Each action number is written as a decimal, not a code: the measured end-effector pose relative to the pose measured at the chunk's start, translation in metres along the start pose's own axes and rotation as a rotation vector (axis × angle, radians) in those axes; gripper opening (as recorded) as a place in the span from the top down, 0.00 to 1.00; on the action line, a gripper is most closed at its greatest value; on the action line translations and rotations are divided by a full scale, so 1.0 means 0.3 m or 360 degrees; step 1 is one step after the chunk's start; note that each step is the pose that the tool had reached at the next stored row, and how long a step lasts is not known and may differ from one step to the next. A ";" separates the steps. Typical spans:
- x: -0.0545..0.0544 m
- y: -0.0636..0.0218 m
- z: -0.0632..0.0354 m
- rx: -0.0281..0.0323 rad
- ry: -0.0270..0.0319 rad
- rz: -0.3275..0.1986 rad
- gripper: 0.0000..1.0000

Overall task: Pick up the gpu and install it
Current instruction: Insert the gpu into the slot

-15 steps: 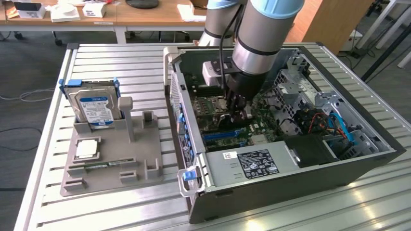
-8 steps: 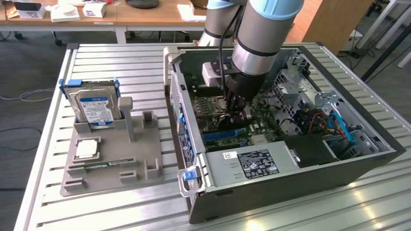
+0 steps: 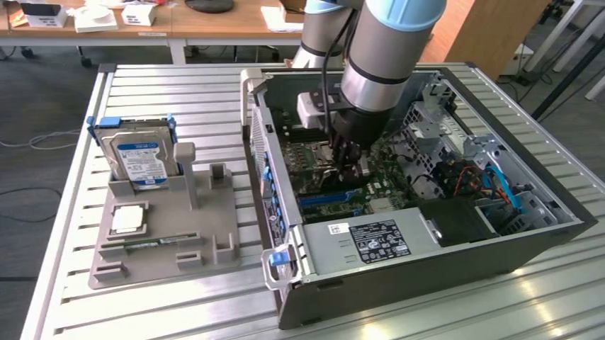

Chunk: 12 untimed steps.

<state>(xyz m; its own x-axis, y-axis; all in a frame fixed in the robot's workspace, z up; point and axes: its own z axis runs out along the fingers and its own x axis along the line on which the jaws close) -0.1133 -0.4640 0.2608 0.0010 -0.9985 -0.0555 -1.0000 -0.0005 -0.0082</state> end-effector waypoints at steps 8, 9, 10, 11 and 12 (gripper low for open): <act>0.000 0.003 0.009 -0.00003 0.00006 0.0000 0.73; 0.000 0.003 0.010 -0.00003 0.00005 0.0000 0.73; 0.000 0.003 0.011 -0.00001 0.00002 0.0000 0.73; 0.000 0.003 0.012 -0.00001 0.00001 0.0000 0.73; 0.000 0.003 0.012 -0.00001 0.00003 0.0000 0.73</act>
<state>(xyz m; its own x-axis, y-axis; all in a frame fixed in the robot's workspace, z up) -0.1141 -0.4638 0.2572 0.0012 -0.9985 -0.0553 -1.0000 -0.0007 -0.0081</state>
